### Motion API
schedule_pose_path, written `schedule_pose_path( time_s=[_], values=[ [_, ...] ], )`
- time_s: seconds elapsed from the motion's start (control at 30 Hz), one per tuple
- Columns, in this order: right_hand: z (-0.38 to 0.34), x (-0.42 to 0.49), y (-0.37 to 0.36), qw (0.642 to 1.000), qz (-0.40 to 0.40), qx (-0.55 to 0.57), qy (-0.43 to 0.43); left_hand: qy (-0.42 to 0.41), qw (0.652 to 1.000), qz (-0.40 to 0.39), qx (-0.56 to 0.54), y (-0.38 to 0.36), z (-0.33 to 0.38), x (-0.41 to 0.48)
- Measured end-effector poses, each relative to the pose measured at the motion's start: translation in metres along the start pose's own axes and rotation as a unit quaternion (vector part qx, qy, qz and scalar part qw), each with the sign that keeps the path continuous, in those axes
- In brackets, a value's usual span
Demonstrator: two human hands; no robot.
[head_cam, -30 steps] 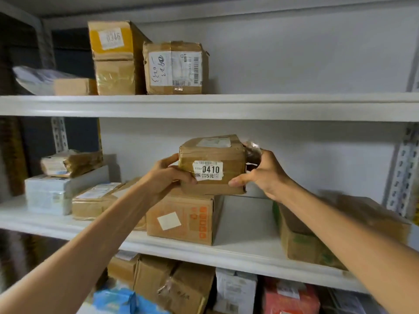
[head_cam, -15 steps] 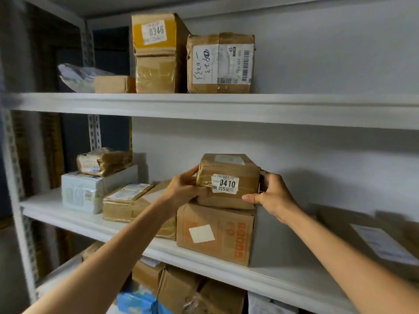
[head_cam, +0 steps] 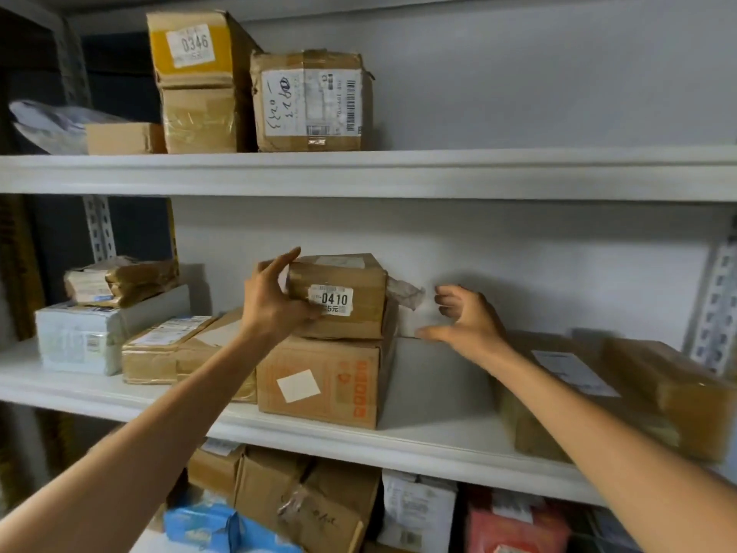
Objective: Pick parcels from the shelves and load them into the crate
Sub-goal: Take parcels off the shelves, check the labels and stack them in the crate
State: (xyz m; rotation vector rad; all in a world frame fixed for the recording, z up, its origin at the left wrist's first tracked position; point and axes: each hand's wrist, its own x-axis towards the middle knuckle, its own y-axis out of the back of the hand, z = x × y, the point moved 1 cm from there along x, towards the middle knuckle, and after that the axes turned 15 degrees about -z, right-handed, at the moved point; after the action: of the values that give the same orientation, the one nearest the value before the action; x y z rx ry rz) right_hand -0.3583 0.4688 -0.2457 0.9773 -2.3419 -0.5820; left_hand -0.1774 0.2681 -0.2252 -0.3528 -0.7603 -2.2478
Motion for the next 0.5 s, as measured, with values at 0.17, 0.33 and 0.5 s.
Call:
schedule_pose_path(
  time_s=[0.17,0.33,0.5],
  values=[
    [0.053,-0.059,0.073,0.983,0.082,-0.133,-0.094,-0.227,0.947,0.087,0.207,-0.092,0.060,-0.018],
    [0.092,-0.125,0.122,0.942,0.079,-0.243,-0.215,-0.118,0.966,-0.208,0.094,-0.214,0.073,-0.036],
    [0.111,-0.158,0.126,0.930,0.050,-0.263,-0.251,0.083,0.929,-0.351,0.080,-0.277,0.058,-0.052]
  ],
)
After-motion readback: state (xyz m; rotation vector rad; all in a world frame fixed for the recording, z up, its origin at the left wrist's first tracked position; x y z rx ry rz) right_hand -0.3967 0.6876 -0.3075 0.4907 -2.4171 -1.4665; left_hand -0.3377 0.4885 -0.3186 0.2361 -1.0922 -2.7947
